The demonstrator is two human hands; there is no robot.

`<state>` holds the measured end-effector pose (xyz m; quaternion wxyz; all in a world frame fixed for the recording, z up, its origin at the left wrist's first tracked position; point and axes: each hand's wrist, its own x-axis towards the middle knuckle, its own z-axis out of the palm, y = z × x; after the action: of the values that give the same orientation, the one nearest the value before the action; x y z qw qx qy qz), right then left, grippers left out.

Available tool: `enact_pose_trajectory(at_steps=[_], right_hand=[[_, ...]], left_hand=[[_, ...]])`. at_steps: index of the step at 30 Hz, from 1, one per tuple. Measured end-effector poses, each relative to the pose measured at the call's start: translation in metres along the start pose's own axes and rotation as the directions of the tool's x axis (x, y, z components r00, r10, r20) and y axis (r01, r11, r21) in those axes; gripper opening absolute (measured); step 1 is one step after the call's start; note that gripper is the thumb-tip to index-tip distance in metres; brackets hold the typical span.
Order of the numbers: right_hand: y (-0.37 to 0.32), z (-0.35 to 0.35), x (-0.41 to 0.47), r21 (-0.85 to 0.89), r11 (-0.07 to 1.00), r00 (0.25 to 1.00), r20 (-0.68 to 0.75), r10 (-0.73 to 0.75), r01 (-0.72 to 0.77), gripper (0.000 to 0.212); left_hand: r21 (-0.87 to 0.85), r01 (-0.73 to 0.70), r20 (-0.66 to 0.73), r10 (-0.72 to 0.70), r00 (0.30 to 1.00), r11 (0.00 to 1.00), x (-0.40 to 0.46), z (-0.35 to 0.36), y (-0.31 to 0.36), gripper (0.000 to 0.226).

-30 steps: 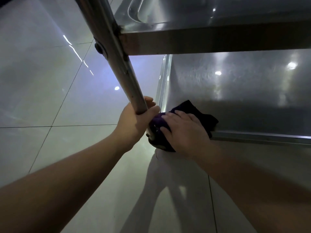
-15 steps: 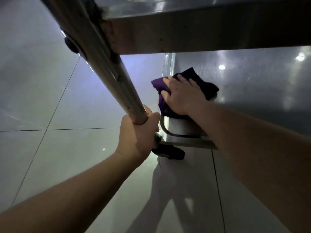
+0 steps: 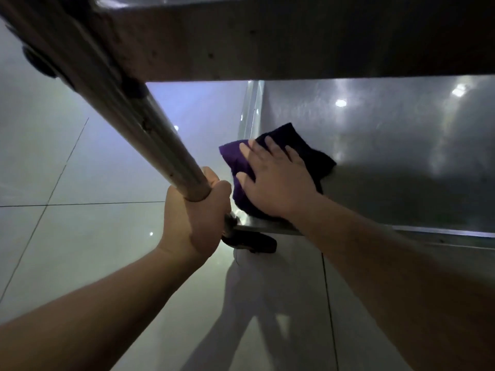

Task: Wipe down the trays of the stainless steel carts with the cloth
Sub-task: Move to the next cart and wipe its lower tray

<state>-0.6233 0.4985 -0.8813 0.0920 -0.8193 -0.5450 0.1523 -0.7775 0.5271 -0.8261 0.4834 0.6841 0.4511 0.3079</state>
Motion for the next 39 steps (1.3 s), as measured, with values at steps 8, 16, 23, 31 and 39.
enact_pose_trajectory(at_steps=[8,16,23,31,39], right_hand=[[0.066,-0.003,-0.086,-0.079,0.989,0.99,-0.069,0.12,-0.126,0.064],[0.184,-0.035,-0.151,0.037,0.775,0.758,-0.186,0.625,-0.631,0.07],[0.03,0.009,-0.072,-0.003,0.983,0.974,-0.132,0.183,-0.185,0.064],[0.049,-0.013,0.021,-0.075,0.997,0.997,-0.078,-0.003,-0.003,0.06],[0.252,-0.073,-0.038,0.049,0.786,0.754,-0.252,0.607,-0.617,0.065]], left_hand=[[-0.037,0.037,0.009,-0.037,0.999,0.999,-0.001,0.001,0.005,0.023],[-0.066,0.044,-0.022,-0.045,0.999,0.997,-0.008,0.003,0.005,0.017],[-0.048,0.014,-0.029,-0.015,0.999,0.999,-0.006,0.001,0.003,0.019],[-0.042,-0.02,-0.036,0.019,0.999,0.999,-0.005,0.004,0.004,0.026],[-0.113,-0.036,-0.022,0.033,0.999,0.993,-0.003,0.007,-0.005,0.025]])
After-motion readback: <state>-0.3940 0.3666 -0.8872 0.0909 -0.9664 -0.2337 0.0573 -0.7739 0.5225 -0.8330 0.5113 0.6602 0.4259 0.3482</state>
